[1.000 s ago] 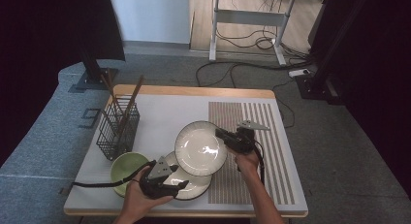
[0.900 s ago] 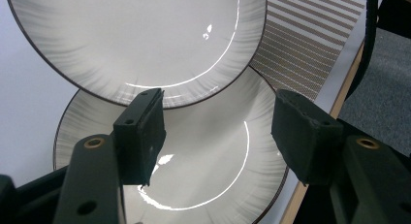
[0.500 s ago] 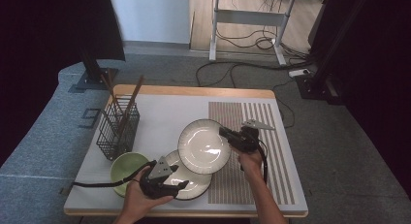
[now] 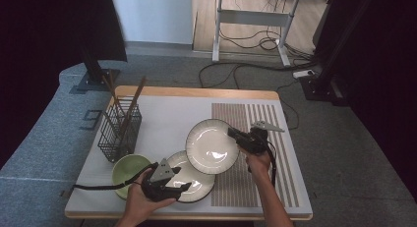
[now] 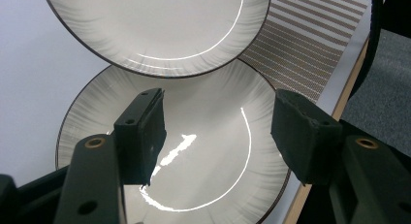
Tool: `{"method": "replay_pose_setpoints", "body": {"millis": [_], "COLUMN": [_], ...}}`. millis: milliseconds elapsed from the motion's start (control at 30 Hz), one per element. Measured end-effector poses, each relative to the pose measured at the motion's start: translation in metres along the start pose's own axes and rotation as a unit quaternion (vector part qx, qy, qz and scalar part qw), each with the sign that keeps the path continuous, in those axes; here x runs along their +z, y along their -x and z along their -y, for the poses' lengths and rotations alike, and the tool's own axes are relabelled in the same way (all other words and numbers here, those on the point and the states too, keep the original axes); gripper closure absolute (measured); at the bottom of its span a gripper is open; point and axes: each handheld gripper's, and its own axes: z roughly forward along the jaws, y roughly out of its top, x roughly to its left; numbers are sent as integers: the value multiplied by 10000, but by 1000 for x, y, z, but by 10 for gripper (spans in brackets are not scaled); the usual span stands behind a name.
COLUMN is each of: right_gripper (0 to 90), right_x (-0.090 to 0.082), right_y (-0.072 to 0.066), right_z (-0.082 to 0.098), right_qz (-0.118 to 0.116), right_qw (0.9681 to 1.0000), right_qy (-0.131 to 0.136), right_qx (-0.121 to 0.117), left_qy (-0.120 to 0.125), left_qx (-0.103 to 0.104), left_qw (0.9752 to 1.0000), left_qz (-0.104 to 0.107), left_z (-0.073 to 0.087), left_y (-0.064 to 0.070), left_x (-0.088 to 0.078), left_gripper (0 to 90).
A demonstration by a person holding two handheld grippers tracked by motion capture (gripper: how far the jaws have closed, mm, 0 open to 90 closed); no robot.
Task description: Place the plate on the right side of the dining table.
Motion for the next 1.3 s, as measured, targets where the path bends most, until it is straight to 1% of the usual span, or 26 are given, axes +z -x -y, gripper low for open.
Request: {"method": "replay_pose_setpoints", "body": {"millis": [300, 533, 800, 867, 1000, 1033, 1300], "right_gripper": [836, 836, 836, 836, 836, 836, 836], "right_x": [-6, -11, -17, -18, -20, -21, -25], "right_y": [6, 14, 23, 25, 29, 30, 37], "right_z": [-1, 0, 0, 0, 1, 2, 2], "right_qz": [80, 196, 289, 332, 490, 500, 551], "right_qw": [9999, 9997, 9992, 9989, 9981, 9981, 9975], "right_qy": [72, 97, 138, 163, 196, 171, 229], "right_qx": [42, 149, 259, 280, 303, 306, 371], "left_qy": [-7, -16, 32, 33, 22, 22, -28], "left_qx": [8, 29, 38, 39, 45, 43, 41], "left_qw": [10000, 10000, 10000, 10000, 10000, 10000, 10000], "left_qz": [-21, -40, -54, -36, -45, -46, -27], "left_z": [0, 0, 1, 0, 0, 0, 1], "left_y": [0, 0, 0, 0, 0, 0, 0], "left_x": [0, 1, 0, 0, -1, -1, 1], "left_gripper": [370, 373, 376, 378, 376, 376, 375]}}
